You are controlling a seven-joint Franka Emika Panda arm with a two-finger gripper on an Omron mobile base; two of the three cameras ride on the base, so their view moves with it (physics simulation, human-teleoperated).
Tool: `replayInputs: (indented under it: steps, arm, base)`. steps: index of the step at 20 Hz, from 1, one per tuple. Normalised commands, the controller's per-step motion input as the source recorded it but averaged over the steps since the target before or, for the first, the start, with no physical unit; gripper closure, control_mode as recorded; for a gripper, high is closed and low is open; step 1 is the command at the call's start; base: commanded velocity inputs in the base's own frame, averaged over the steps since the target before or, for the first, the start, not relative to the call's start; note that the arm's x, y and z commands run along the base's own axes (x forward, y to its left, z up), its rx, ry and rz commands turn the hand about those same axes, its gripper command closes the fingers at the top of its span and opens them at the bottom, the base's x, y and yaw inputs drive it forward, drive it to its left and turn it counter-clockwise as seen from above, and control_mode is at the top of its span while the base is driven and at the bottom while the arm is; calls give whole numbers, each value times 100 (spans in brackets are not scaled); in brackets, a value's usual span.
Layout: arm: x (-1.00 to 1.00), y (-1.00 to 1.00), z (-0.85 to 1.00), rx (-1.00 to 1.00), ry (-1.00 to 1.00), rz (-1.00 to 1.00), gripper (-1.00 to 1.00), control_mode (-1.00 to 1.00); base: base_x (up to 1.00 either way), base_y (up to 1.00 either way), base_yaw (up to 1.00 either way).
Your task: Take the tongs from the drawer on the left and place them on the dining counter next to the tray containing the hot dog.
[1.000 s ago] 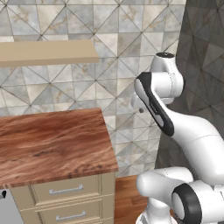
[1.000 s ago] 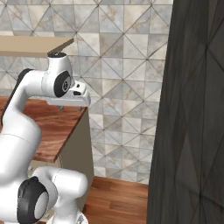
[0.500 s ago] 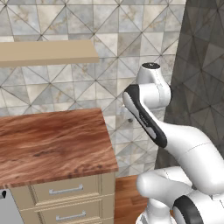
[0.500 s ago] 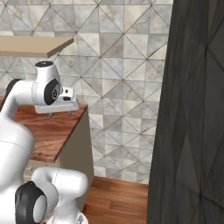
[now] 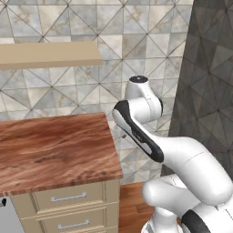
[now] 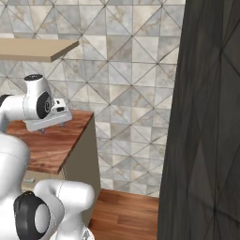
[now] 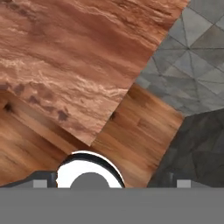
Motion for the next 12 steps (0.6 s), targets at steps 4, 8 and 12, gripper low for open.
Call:
replayInputs:
  steps: [4, 8, 12]
  arm:
    - [0, 52, -37, -16, 7, 28, -100, -100]
    - [0, 44, -47, -15, 3, 30, -100, -100]
    - [0, 54, -44, -15, 1, 26, -100, -100]
  base:
    - [0, 0, 0]
    - [0, 0, 0]
    - [0, 0, 0]
